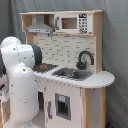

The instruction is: Play with the kitchen

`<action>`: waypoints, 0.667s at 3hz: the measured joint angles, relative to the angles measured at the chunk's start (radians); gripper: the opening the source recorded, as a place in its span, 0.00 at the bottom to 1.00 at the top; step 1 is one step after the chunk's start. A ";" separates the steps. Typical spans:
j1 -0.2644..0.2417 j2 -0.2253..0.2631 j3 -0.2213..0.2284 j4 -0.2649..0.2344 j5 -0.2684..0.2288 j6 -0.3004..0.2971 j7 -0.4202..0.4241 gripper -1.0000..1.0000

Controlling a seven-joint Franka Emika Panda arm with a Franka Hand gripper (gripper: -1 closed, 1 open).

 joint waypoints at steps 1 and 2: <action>-0.006 -0.060 -0.001 0.023 -0.006 -0.080 -0.001 1.00; -0.006 -0.123 -0.001 0.040 -0.019 -0.163 -0.005 1.00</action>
